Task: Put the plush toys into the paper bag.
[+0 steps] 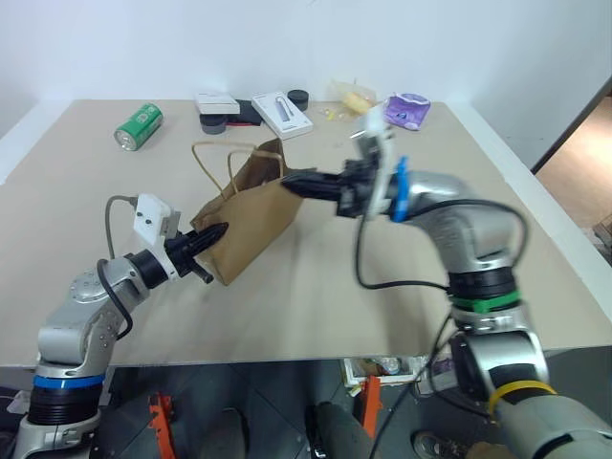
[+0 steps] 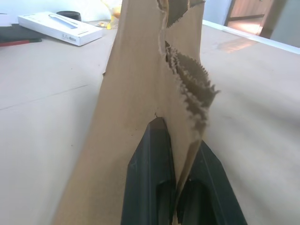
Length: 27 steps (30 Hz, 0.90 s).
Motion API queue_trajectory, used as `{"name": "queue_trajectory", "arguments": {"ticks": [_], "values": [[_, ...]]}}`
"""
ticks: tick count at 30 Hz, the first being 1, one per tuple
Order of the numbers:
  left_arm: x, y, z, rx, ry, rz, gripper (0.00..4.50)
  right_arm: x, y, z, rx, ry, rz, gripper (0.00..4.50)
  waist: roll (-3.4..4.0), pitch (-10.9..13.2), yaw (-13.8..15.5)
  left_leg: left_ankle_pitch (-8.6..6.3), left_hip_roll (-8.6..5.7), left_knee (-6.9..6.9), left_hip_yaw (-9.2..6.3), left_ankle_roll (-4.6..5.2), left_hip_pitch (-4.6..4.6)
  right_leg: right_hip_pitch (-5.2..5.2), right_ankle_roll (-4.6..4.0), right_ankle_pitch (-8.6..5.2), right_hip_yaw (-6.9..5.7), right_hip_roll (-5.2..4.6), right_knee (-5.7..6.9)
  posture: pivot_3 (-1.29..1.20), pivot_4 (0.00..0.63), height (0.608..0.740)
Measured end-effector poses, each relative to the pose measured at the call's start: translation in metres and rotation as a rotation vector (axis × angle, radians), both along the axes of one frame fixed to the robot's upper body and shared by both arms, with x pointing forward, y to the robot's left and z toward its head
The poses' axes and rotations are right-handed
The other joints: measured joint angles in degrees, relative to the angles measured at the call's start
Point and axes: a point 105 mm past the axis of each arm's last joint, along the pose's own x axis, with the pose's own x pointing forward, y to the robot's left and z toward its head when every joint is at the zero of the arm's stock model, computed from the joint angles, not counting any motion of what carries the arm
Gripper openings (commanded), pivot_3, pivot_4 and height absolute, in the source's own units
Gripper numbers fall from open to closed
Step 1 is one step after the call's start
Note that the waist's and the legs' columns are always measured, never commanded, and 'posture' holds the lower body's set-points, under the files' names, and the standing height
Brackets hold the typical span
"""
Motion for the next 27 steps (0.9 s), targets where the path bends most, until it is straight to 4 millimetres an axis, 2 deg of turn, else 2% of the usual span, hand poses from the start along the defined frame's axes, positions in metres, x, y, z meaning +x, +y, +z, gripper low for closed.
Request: {"name": "queue_trajectory", "arguments": {"ticks": [1, 2, 4, 5, 7, 9, 10, 11, 12, 15, 23, 24, 25, 27], "values": [[-0.005, -0.005, 0.005, -0.007, -0.002, -0.078, 0.0, -0.013, -0.026, 0.005, -0.052, 0.024, 0.062, 0.86, 0.03, 0.07, -0.04, 0.0, 0.0, -0.01, -0.01, 0.0, -0.06, -0.08, -0.04, -0.02, -0.01, 0.01, 0.0, 0.0, 0.15, 0.74], [-0.007, -0.005, 0.006, -0.002, -0.001, -0.097, 0.0, -0.015, -0.035, 0.008, -0.062, 0.026, 0.065, 1.28, 0.03, 0.07, -0.04, -0.02, 0.0, -0.03, -0.01, 0.02, -0.05, -0.07, -0.07, -0.05, -0.01, 0.01, 0.0, 0.0, 0.15, 0.74], [-0.015, -0.005, 0.009, 0.028, 0.005, -0.183, 0.0, -0.024, -0.069, 0.022, -0.097, 0.032, 0.063, 2.0, 0.06, 0.09, -0.04, -0.1, -0.01, -0.03, 0.0, 0.17, 0.02, -0.02, -0.38, -0.28, -0.02, 0.01, 0.0, 0.0, 0.15, 0.74], [-0.018, -0.006, 0.01, 0.038, 0.011, -0.22, 0.0, -0.025, -0.078, 0.031, -0.098, 0.017, 0.059, 2.59, 0.07, 0.08, -0.31, -0.16, 0.0, -0.05, 0.07, 0.25, 0.15, 0.02, -0.43, -0.3, 0.03, 0.02, 0.0, 0.0, 0.15, 0.74], [-0.024, -0.013, 0.008, 0.032, 0.03, -0.299, 0.0, -0.027, -0.086, 0.032, -0.117, 0.023, 0.075, 3.08, 0.07, 0.08, -0.68, -0.19, 0.05, -0.06, 0.07, 0.3, 0.33, 0.15, -0.45, -0.29, 0.04, 0.09, 0.02, 0.0, 0.15, 0.74], [-0.031, -0.019, 0.003, 0.039, 0.069, -0.374, 0.0, -0.022, -0.096, 0.026, -0.14, 0.055, 0.07, 3.76, 0.08, 0.09, -0.73, -0.18, 0.05, -0.06, 0.05, 0.3, 0.33, 0.13, -0.48, -0.28, 0.04, 0.12, 0.04, 0.0, 0.15, 0.74], [-0.032, -0.019, 0.003, 0.041, 0.075, -0.39, 0.0, -0.021, -0.097, 0.024, -0.142, 0.062, 0.069, 3.91, 0.1, 0.1, -0.73, -0.18, 0.05, -0.06, 0.05, 0.3, 0.33, 0.13, -0.49, -0.28, 0.04, 0.13, 0.05, 0.0, 0.15, 0.74], [-0.034, -0.02, 0.003, 0.05, 0.086, -0.416, 0.0, -0.02, -0.101, 0.023, -0.143, 0.078, 0.069, 4.4, 0.13, 0.13, -0.73, -0.18, 0.05, -0.05, 0.05, 0.3, 0.33, 0.13, -0.49, -0.27, 0.05, 0.12, 0.05, 0.0, 0.15, 0.74], [-0.034, -0.02, 0.002, 0.052, 0.111, -0.469, 0.0, -0.02, -0.105, 0.033, -0.146, 0.065, 0.079, 4.4, 0.42, 0.31, -0.7, -0.18, 0.0, -0.01, 0.07, 0.3, 0.31, 0.13, -0.47, -0.26, 0.09, 0.1, 0.05, 0.0, 0.15, 0.74], [-0.033, -0.019, -0.001, 0.035, 0.145, -0.505, 0.0, -0.021, -0.107, 0.039, -0.154, 0.042, 0.088, 4.4, 0.53, 0.38, -0.68, -0.18, -0.01, 0.0, 0.1, 0.3, 0.29, 0.13, -0.43, -0.28, 0.12, 0.09, 0.05, 0.0, 0.15, 0.74], [-0.028, -0.017, -0.013, 0.091, 0.158, -0.534, 0.0, -0.019, -0.105, 0.033, -0.182, 0.053, 0.087, 4.4, 0.59, 0.41, -0.56, -0.21, 0.0, -0.02, 0.07, 0.27, 0.17, 0.05, -0.13, -0.26, 0.1, 0.09, 0.05, 0.0, 0.15, 0.74], [-0.027, -0.017, -0.014, 0.101, 0.155, -0.53, 0.55, -0.02, -0.104, 0.032, -0.185, 0.053, 0.088, 4.5, 0.59, 0.41, -0.51, -0.21, 0.0, -0.02, 0.07, 0.26, 0.17, 0.05, -0.12, -0.26, 0.11, 0.08, 0.05, 0.0, 0.15, 0.74], [-0.026, -0.016, -0.014, 0.107, 0.154, -0.524, 0.81, -0.02, -0.104, 0.031, -0.187, 0.053, 0.089, 4.5, 0.6, 0.42, -0.45, -0.21, 0.0, -0.02, 0.07, 0.26, 0.15, 0.04, -0.12, -0.26, 0.11, 0.08, 0.05, 0.0, 0.15, 0.74], [-0.026, -0.016, -0.014, 0.106, 0.154, -0.523, 1.69, -0.021, -0.104, 0.029, -0.191, 0.056, 0.09, 4.5, 0.61, 0.42, -0.33, -0.21, -0.01, -0.02, 0.07, 0.26, 0.15, 0.04, -0.12, -0.27, 0.1, 0.07, 0.05, 0.0, 0.15, 0.74]]}}
